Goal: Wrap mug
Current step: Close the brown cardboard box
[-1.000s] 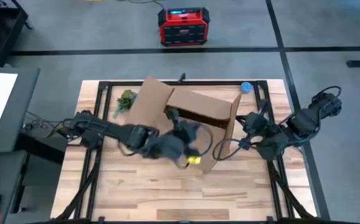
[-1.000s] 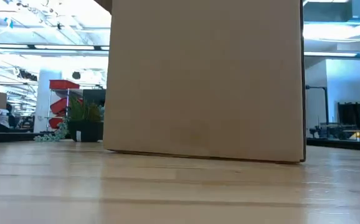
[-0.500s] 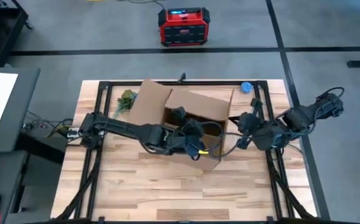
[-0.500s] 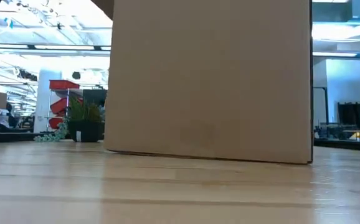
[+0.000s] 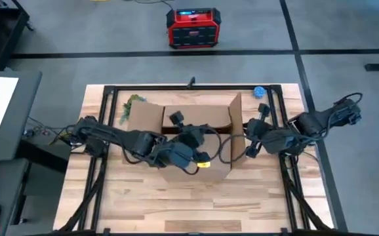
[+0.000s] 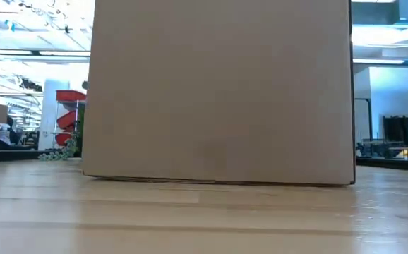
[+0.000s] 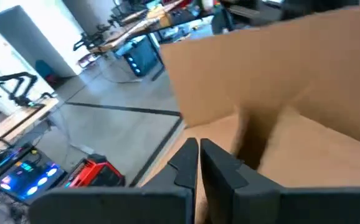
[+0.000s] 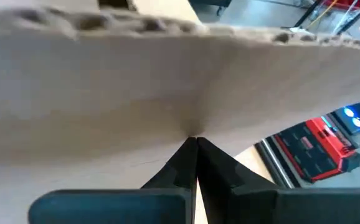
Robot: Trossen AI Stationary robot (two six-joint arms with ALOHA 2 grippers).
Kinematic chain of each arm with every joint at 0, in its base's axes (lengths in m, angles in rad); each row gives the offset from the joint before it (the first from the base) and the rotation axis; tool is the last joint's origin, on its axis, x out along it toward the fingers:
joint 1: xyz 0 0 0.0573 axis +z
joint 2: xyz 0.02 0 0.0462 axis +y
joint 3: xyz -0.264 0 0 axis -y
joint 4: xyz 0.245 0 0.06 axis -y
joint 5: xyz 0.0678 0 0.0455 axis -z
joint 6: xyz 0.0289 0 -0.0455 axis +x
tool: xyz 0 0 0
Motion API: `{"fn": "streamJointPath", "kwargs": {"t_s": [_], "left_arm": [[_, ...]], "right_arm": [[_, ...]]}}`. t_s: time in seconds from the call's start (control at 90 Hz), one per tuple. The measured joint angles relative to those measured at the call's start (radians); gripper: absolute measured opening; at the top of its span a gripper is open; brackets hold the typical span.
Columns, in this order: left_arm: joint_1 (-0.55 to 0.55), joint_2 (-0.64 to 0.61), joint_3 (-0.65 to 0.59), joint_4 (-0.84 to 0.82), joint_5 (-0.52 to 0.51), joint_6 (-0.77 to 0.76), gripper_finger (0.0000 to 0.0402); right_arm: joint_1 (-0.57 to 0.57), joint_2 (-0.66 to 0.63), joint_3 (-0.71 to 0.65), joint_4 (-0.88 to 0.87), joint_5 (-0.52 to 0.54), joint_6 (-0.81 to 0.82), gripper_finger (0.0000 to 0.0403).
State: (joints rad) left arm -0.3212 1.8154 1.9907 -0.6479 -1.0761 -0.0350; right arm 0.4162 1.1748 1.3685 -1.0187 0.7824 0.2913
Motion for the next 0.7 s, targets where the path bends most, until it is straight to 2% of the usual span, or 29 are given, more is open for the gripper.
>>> {"fn": "streamJointPath", "kwargs": {"t_s": [0.122, 0.222, 0.322, 0.456, 0.611, 0.7], "left_arm": [[0.071, 0.001, 0.002, -0.115, -0.056, -0.061, 0.0], [0.128, 0.022, 0.0, -0.288, -0.048, -0.208, 0.0], [0.162, 0.045, -0.003, -0.416, 0.002, -0.335, 0.0], [0.163, 0.092, -0.037, -0.403, 0.037, -0.359, 0.0], [0.143, 0.114, -0.071, -0.382, 0.067, -0.364, 0.0], [0.13, 0.111, -0.074, -0.403, 0.063, -0.378, 0.0]], "right_arm": [[-0.007, 0.017, 0.0, 0.003, 0.0, 0.005, 0.0], [-0.021, 0.021, 0.0, 0.003, 0.02, 0.087, 0.0], [-0.039, 0.023, 0.0, 0.006, 0.024, 0.099, 0.0], [-0.06, 0.024, 0.0, 0.019, 0.022, 0.076, 0.0], [-0.085, 0.047, 0.0, 0.076, -0.074, 0.014, 0.0], [-0.096, 0.093, 0.0, 0.082, -0.088, -0.014, 0.0]]}}
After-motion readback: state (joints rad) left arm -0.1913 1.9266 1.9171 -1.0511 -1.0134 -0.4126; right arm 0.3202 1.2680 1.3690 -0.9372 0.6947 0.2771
